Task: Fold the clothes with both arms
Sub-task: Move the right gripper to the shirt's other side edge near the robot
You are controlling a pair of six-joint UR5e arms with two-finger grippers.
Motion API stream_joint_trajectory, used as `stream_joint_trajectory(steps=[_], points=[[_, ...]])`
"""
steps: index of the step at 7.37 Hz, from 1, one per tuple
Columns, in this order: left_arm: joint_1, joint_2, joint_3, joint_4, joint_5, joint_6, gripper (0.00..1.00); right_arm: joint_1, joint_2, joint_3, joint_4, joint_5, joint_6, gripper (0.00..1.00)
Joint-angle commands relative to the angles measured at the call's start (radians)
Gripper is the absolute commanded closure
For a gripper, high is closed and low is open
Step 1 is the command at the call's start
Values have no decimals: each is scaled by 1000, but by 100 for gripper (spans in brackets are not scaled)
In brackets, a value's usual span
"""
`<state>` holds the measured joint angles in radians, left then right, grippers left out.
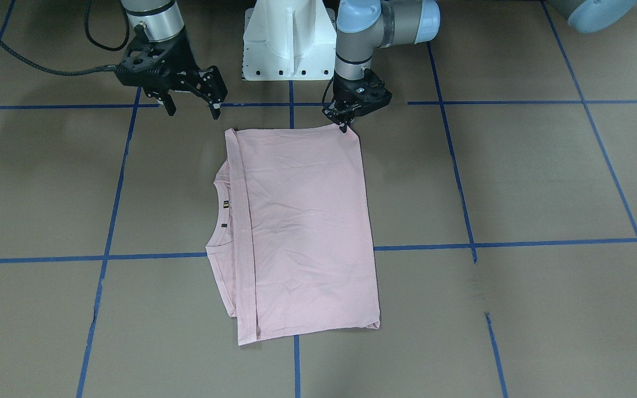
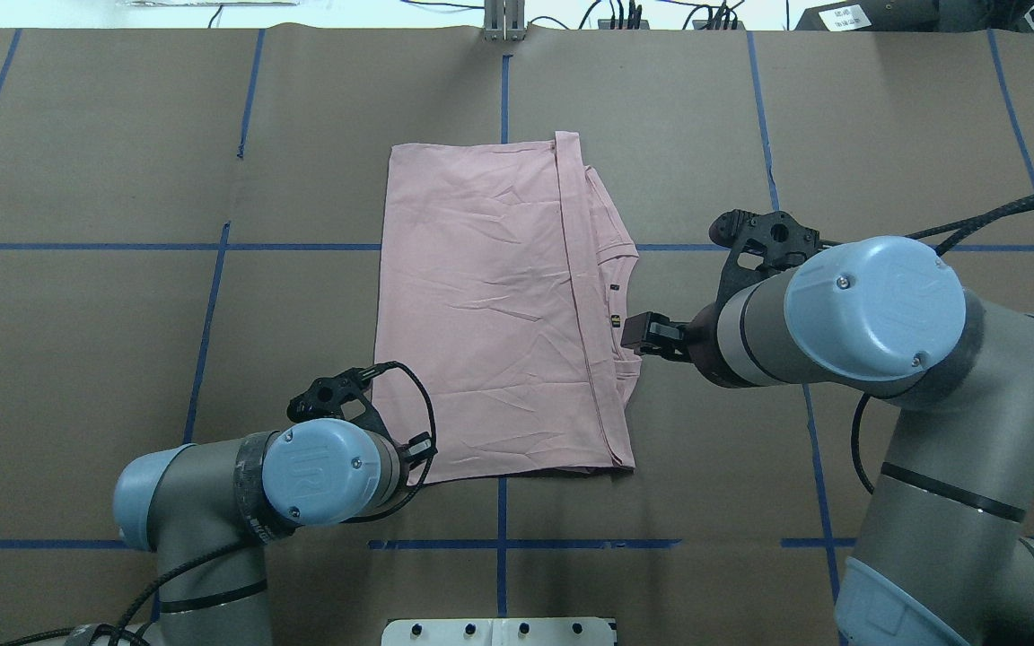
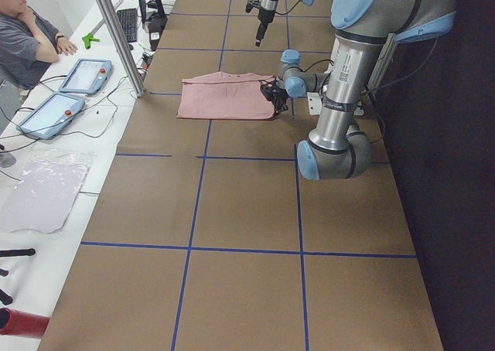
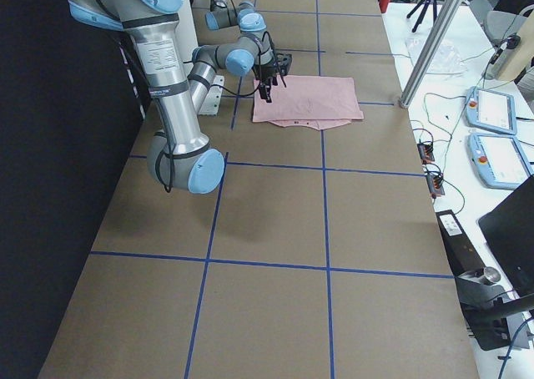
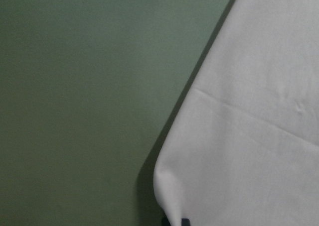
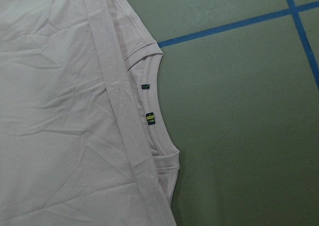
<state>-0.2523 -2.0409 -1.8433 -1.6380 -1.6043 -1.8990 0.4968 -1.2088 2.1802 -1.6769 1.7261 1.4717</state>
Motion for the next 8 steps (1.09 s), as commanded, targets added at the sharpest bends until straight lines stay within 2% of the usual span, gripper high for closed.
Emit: stream_joint_trajectory(steps=[1, 3, 6, 7, 8], points=[[-13, 2, -20, 4, 0, 3, 100, -20, 12, -54, 0, 3, 54, 0], [-36, 7, -66, 24, 0, 61, 100, -64, 105, -175, 0, -2, 185, 0], [-64, 2, -73, 23, -3, 104, 100, -107, 191, -334, 2, -5, 301, 0], [-67, 2, -73, 21, -3, 104, 100, -115, 208, -382, 28, -5, 320, 0], [-67, 2, -73, 23, -3, 104, 100, -127, 210, -461, 130, -3, 393, 0]])
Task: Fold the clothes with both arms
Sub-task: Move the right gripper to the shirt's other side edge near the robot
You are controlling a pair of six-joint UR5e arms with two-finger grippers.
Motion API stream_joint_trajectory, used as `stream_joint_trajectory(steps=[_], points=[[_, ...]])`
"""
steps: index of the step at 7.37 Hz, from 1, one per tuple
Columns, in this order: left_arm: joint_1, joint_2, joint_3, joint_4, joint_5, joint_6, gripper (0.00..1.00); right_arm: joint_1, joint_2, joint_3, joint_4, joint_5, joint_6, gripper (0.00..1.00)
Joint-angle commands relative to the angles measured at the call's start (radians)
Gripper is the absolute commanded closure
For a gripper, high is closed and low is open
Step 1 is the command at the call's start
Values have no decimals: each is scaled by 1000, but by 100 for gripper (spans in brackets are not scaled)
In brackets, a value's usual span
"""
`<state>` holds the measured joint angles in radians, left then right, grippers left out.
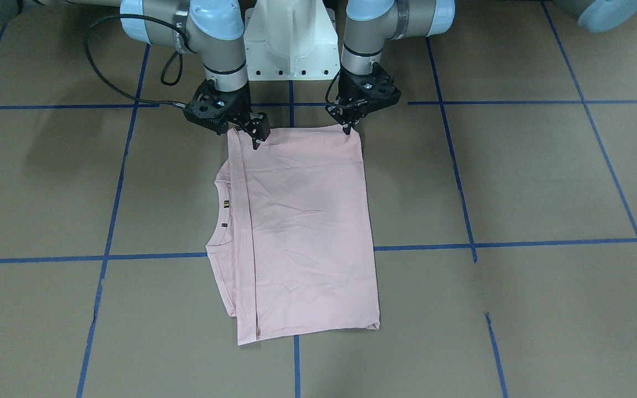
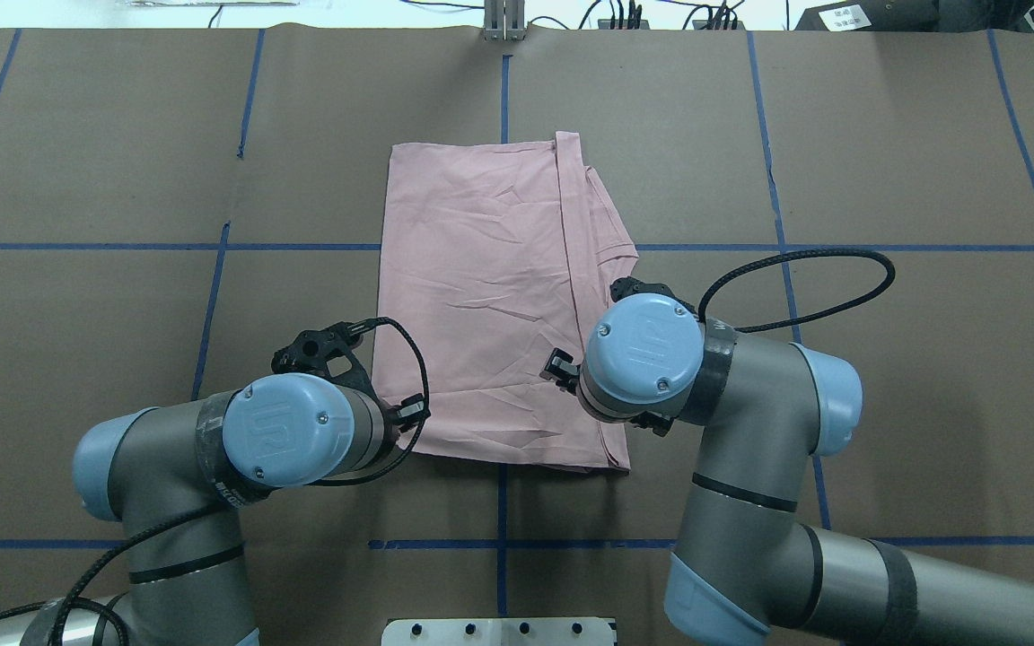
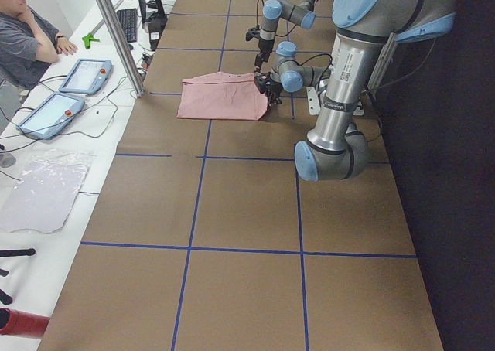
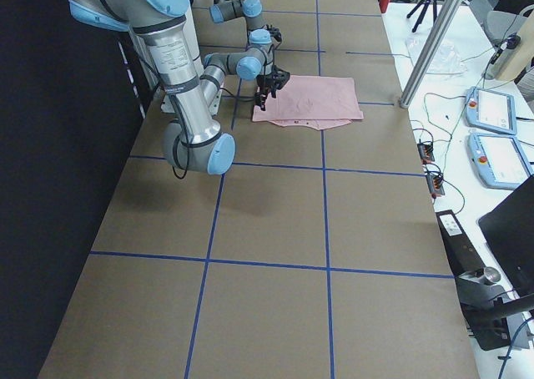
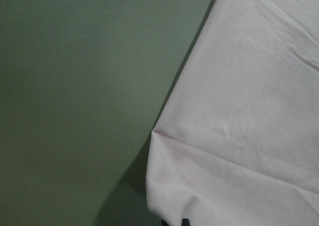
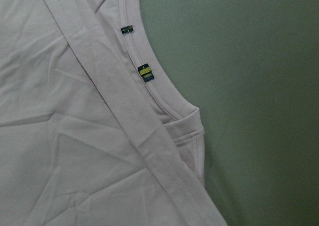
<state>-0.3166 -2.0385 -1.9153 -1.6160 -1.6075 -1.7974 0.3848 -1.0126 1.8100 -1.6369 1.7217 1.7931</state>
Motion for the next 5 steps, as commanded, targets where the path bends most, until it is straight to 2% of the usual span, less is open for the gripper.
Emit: stream_joint_trajectory(steps=[1, 2, 5], points=[[-2, 1, -1, -1, 1, 4, 100, -15, 23, -125, 138, 4, 89, 0], [-2, 3, -1, -1, 1, 4, 100, -15, 25, -124, 96, 6, 91, 0], [-2, 6, -1, -1, 3, 3, 100, -17, 15, -120, 84, 9, 91, 0]])
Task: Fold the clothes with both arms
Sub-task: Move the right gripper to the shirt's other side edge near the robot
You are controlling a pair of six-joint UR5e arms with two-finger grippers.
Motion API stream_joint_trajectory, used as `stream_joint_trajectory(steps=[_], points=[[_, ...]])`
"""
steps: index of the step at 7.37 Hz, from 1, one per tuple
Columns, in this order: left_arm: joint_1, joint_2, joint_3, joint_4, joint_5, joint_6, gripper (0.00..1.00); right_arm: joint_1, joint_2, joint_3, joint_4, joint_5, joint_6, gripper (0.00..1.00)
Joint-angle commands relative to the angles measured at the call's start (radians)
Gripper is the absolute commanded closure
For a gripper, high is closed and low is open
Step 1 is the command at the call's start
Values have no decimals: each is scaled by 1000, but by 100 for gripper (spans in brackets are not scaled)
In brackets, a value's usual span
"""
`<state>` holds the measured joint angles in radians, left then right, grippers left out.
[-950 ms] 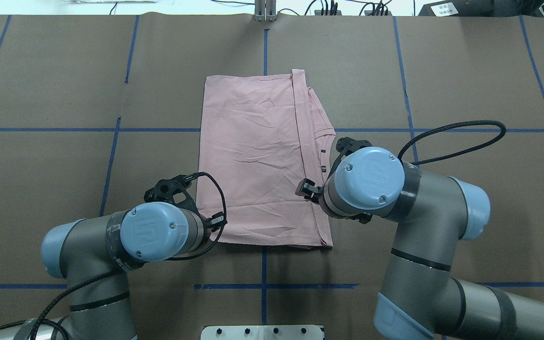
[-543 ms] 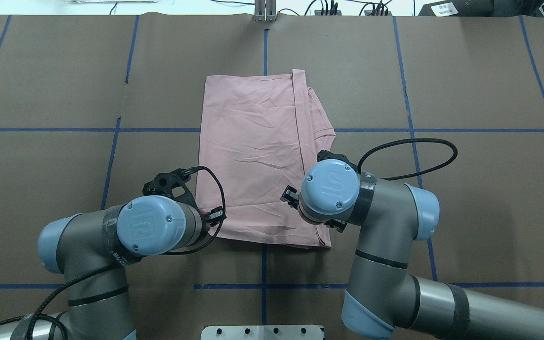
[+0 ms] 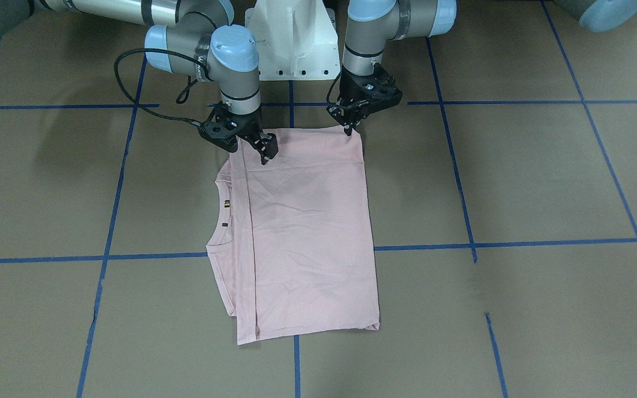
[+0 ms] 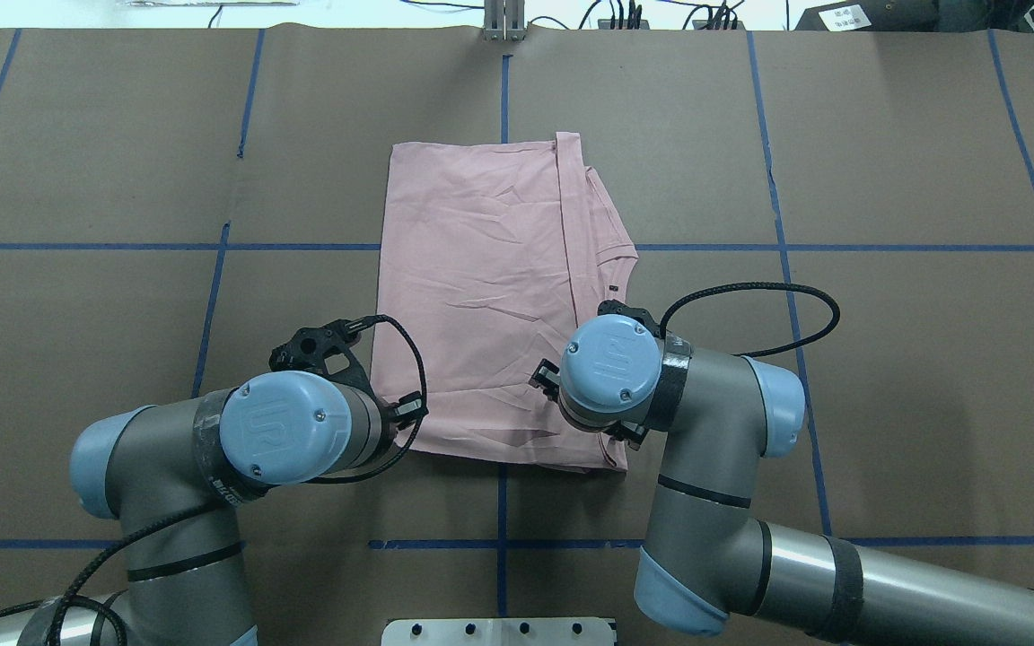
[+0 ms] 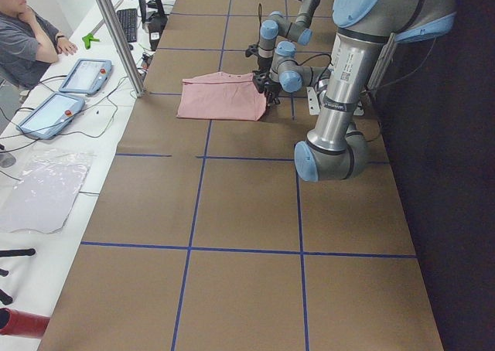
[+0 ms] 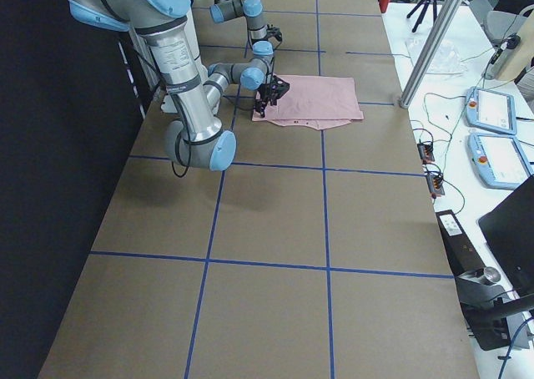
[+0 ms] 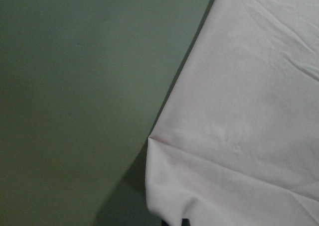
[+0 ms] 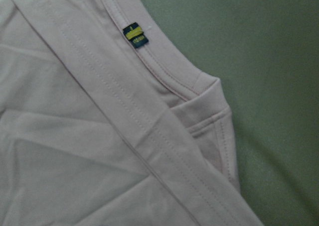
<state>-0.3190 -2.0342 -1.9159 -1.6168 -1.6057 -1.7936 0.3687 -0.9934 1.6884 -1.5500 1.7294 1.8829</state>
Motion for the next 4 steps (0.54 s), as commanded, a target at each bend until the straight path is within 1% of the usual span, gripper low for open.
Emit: stream_joint_trajectory(steps=[1, 2, 3, 4], points=[[0, 2, 0, 0, 1, 0, 100, -2, -10, 0, -2, 2, 1, 0], [0, 2, 2, 0, 3, 0, 100, -2, -11, 10, -5, 2, 1, 0], [0, 2, 2, 0, 3, -1, 100, -14, -10, 37, -43, 4, 5, 0], [0, 2, 2, 0, 3, -1, 100, -25, -11, 46, -57, 2, 13, 0]])
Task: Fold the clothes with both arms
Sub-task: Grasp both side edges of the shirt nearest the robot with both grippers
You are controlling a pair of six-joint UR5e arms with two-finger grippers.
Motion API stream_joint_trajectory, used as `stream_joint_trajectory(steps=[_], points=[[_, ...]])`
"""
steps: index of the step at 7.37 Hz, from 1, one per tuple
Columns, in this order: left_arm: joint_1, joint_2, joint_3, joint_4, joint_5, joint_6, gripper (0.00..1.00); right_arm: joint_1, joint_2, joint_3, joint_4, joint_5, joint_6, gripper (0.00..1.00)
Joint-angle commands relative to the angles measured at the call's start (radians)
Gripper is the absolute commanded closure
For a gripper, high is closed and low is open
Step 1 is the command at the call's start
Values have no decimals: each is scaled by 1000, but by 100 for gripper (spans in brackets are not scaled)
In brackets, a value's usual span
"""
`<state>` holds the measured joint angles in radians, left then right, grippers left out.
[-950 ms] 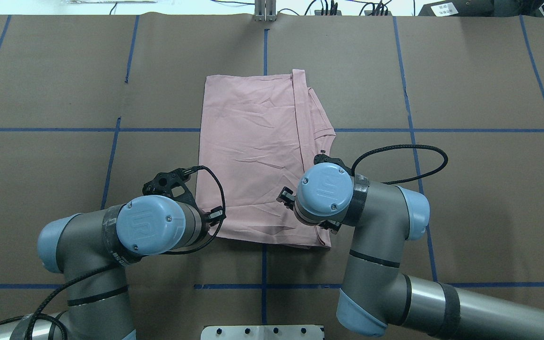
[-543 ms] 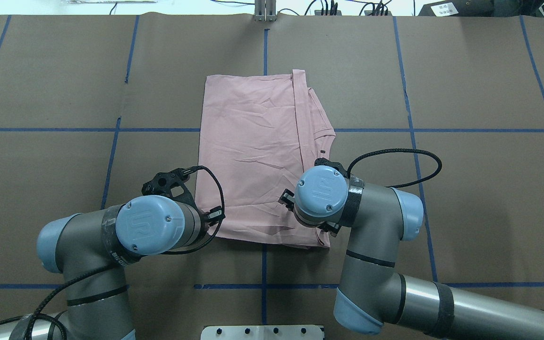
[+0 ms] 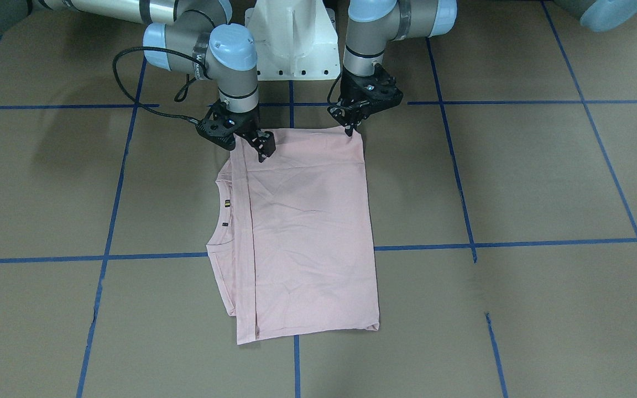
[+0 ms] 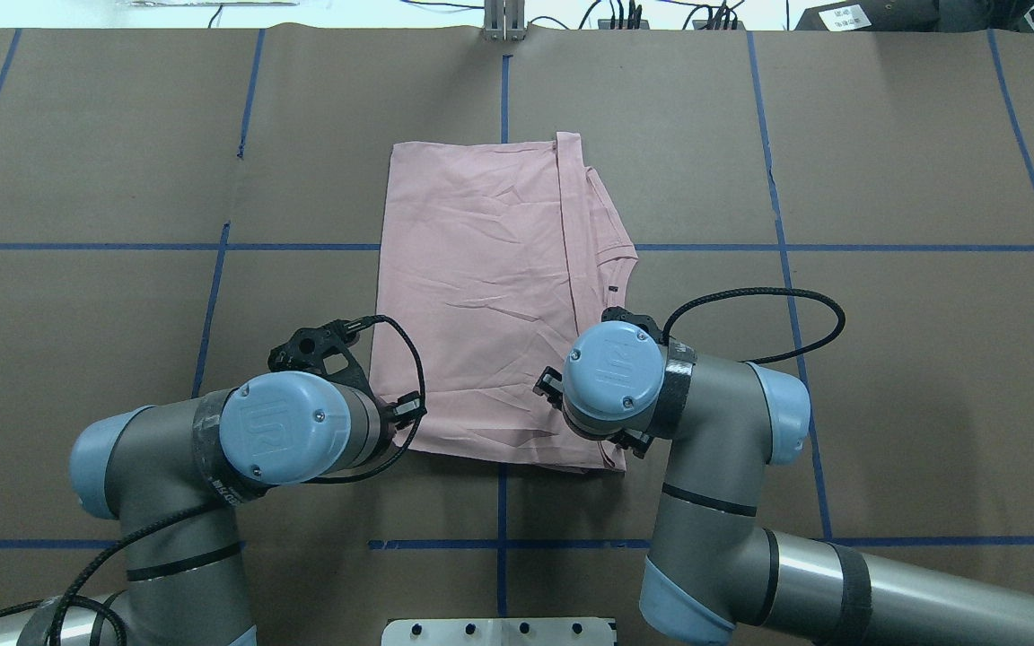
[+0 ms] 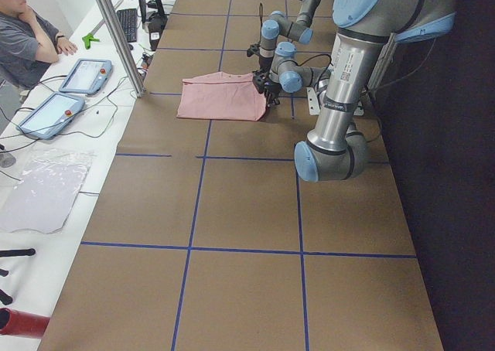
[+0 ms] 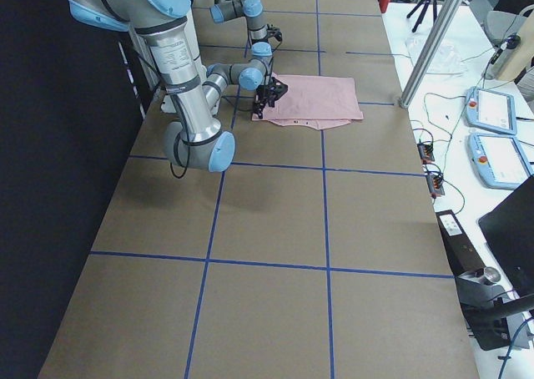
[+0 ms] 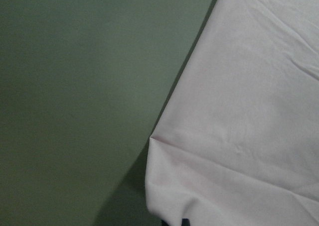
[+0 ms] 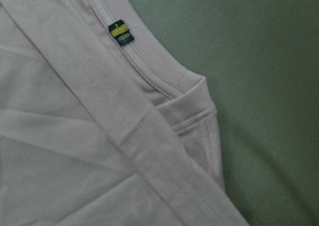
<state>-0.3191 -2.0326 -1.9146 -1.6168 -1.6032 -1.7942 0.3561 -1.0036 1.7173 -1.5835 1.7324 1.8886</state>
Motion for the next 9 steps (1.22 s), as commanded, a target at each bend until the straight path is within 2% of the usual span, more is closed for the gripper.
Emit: stream_joint_trajectory(steps=[1, 4, 5, 6, 7, 8, 9], points=[[0, 0, 2, 0, 0, -1, 100, -34, -6, 15, -24, -5, 10, 0], [0, 0, 3, 0, 0, -1, 100, -40, -4, 4, -20, -7, 9, 0], [-2, 0, 3, 0, 0, 1, 100, -40, -4, 4, -20, -7, 9, 19], [-2, 0, 3, 0, 0, -1, 100, -40, -3, 4, -20, -7, 9, 47], [-2, -1, 3, 0, 0, -1, 100, -39, -3, 5, -20, -5, 6, 80], [-2, 0, 3, 0, 0, -1, 100, -39, -3, 5, -20, -4, 6, 100], [-2, -1, 3, 0, 0, -1, 100, -36, -1, 7, -18, -4, 4, 100]])
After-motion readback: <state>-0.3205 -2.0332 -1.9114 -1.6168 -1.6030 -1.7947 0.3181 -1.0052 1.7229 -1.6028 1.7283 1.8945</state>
